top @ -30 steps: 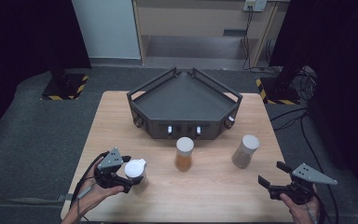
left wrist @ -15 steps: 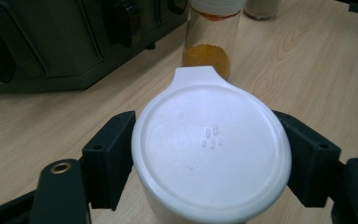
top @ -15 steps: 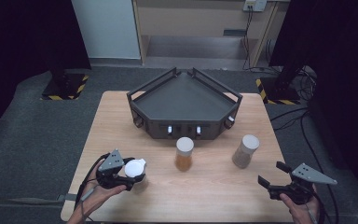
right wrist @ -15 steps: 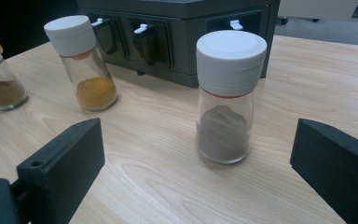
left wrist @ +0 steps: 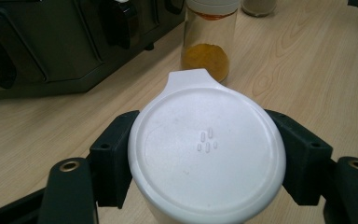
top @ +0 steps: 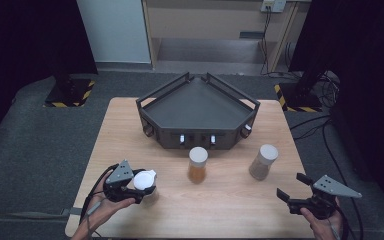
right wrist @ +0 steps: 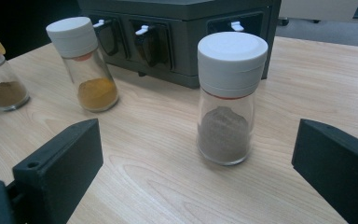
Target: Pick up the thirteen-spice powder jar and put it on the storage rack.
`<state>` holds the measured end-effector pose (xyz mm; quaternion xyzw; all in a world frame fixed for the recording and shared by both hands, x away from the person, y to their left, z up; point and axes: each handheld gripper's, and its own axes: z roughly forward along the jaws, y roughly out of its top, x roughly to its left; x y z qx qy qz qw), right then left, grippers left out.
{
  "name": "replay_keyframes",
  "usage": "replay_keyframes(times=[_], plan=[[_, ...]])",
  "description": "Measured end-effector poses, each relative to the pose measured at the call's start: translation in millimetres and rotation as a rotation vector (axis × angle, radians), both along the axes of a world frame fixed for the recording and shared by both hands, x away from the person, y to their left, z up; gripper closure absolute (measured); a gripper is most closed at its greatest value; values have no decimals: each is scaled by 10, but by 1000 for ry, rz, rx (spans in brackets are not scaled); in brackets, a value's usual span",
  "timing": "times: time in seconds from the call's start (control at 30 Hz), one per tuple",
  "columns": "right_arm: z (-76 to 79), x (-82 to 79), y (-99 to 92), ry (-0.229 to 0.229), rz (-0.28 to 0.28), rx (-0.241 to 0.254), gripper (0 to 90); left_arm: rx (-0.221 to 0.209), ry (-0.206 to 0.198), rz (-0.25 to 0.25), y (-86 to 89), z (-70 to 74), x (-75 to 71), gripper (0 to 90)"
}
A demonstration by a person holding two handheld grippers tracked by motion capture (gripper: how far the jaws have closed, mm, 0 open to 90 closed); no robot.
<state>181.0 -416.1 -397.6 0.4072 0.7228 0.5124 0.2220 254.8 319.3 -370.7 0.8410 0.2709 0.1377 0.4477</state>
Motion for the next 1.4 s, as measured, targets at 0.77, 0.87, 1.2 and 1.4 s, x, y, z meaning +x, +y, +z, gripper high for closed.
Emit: replay_keyframes(times=[0.77, 0.87, 1.2, 1.4], plan=[[-8, 1, -6, -8, 10, 3, 16, 18, -9, -99, 37, 315, 215, 294], [-8, 3, -5, -10, 13, 3, 17, 25, 5, -110, 28, 379, 272, 295], [-23, 15, -24, -22, 44, 12, 20, 31, 1, -153, 6, 556, 422, 295], [-26, 2, -27, -28, 38, 16, 20, 37, -9, -157, -29, 683, 515, 295]])
